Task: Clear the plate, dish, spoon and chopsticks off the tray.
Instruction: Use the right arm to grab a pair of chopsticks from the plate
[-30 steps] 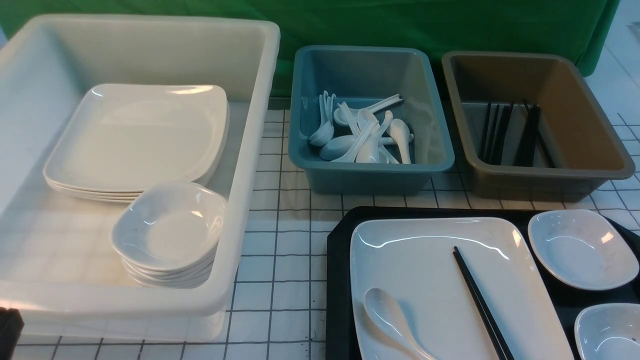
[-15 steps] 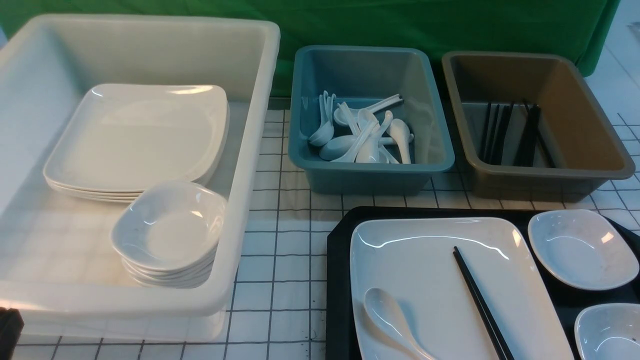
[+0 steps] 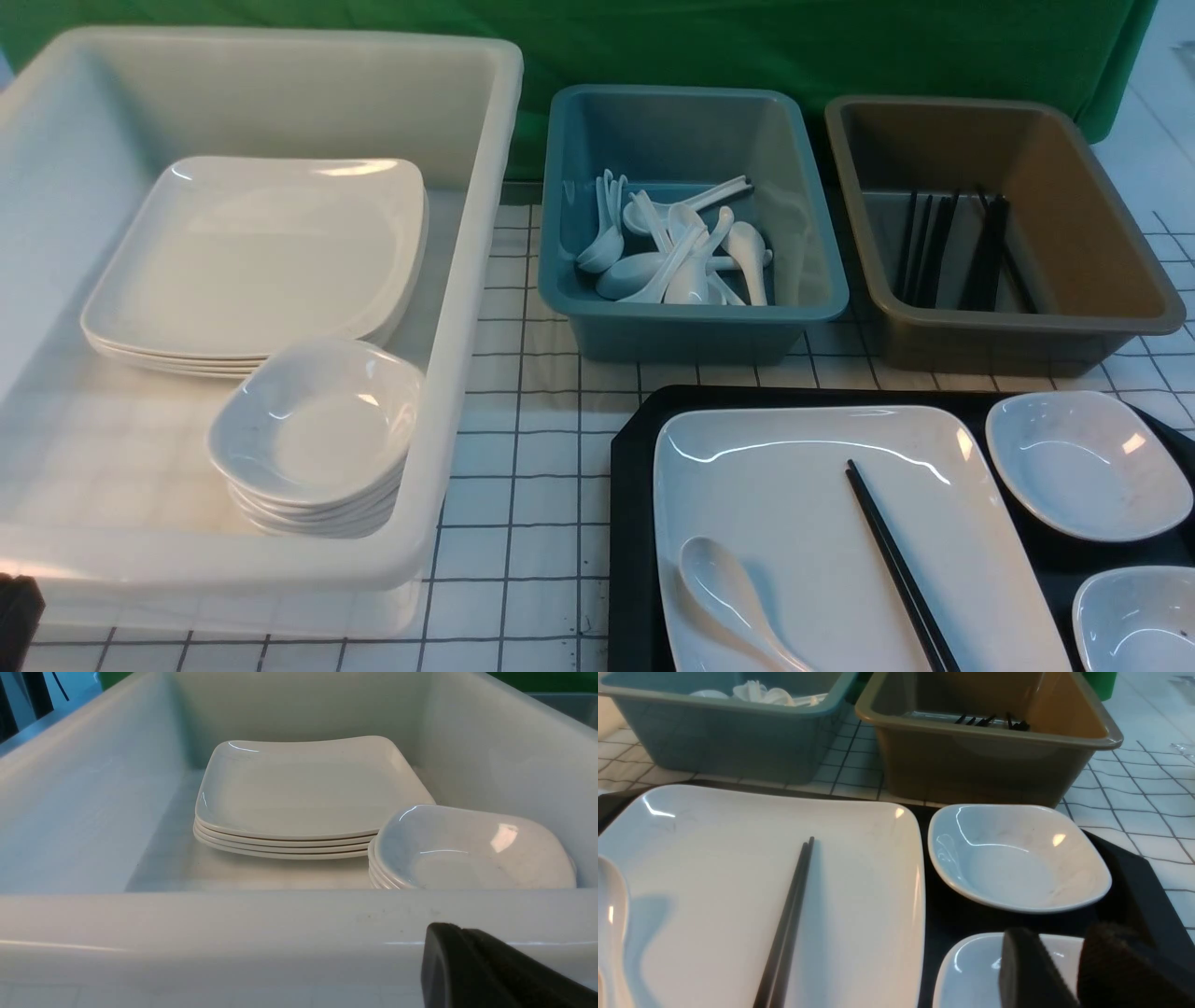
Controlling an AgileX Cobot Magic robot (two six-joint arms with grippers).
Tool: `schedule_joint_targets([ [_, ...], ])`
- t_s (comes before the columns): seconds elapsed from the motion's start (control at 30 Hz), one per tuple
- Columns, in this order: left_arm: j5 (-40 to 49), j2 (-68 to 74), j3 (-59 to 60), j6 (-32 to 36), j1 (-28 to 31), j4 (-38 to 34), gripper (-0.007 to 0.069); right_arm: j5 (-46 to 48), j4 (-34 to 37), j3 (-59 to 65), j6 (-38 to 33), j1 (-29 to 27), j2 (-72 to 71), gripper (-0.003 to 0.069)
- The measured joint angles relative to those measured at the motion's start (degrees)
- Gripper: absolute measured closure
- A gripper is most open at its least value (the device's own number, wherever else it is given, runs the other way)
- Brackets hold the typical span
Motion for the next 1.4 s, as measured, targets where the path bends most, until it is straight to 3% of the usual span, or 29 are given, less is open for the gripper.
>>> schedule_joint_targets([
  [0.7, 0.00, 0.00, 0.00, -0.06, 0.00, 0.00, 0.0620, -0.50, 0.55, 0.00, 0.85, 0.00, 0.00, 0.0419],
  [0.77, 0.00, 0.00, 0.00, -0.06, 0.00, 0.00, 0.0620, -1.35, 2.96, 0.06, 4.63, 0.00, 0.00, 0.0419],
  [0.9, 0.00, 0.00, 0.00, -0.06, 0.00, 0.00, 0.0620, -3.25, 14.27, 0.36, 28.15, 0.00, 0.00, 0.0419],
  [1.0, 0.00, 0.00, 0.00, -0.06, 0.00, 0.00, 0.0620, -3.55, 15.98, 0.36, 33.18, 0.00, 0.00, 0.0419],
  [1.17, 0.00, 0.00, 0.00, -0.06, 0.00, 0.00, 0.0620, -4.83, 16.50, 0.36, 35.54, 0.00, 0.00, 0.0419],
  [1.27, 0.00, 0.00, 0.00, 0.05, 0.00, 0.00, 0.0620, -5.42, 16.60, 0.36, 41.84, 0.00, 0.00, 0.0419],
  [1.4, 0.00, 0.00, 0.00, -0.01, 0.00, 0.00, 0.0620, -8.04, 16.69, 0.36, 43.52, 0.00, 0.00, 0.0437],
])
